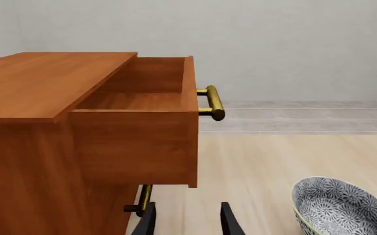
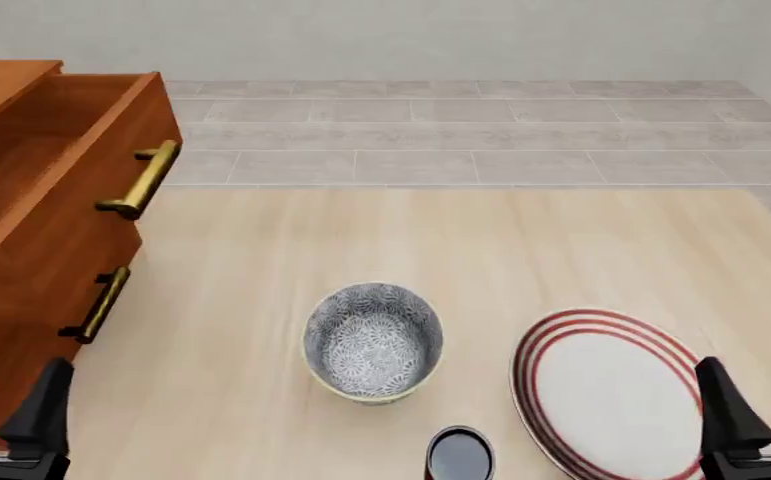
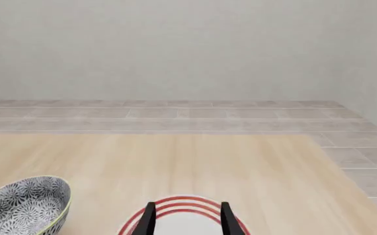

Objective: Put the bowl on the plate.

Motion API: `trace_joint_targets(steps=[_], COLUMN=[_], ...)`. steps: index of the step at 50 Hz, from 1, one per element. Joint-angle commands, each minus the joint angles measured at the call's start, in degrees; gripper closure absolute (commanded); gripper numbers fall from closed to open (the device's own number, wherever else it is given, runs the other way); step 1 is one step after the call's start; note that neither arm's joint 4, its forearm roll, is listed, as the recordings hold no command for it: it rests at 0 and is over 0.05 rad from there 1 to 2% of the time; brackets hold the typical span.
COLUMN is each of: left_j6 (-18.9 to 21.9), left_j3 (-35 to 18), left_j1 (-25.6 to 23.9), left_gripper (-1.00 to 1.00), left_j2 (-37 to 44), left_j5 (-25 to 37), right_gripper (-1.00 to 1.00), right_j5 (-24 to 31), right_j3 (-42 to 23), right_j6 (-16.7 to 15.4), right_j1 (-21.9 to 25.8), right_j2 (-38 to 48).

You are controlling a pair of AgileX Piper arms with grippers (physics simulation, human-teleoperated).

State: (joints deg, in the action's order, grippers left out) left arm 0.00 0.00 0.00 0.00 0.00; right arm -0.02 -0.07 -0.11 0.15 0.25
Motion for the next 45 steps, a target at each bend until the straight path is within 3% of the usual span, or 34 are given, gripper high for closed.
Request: trace_joint_targets(steps=[1,9,19,35,37,40,45], left_j6=[0.0,0.0,0.0,0.0,0.0,0.0,0.0], left_j3=[0.0,0.0,0.0,0.0,0.0,0.0,0.0], left_j1=[0.0,0.0,0.0,0.0,0.0,0.0,0.0], left_gripper=[-1.0,-1.0,-1.0,-1.0,-1.0,-1.0,-1.0], left_j2=[0.0,0.0,0.0,0.0,0.0,0.0,0.0], left_j5=[0.0,0.0,0.0,0.0,0.0,0.0,0.0], right_gripper=[-1.0,-1.0,-1.0,-1.0,-1.0,-1.0,-1.0], right_j5=[0.2,-2.5,-6.1,-9.8,-11.2,-12.4,-14.1], right_j3=[-0.1,0.0,-0.5,-10.0,-11.1,-12.1,-14.8], right_j6=[0.0,-2.2,-2.0,-4.5,-1.5,-2.7,-1.5], right_j1=[0.3,1.8,1.9,4.6,4.2,6.1,6.5], right_j2=[0.2,4.1,8.1,20.0,22.7,24.9,27.5])
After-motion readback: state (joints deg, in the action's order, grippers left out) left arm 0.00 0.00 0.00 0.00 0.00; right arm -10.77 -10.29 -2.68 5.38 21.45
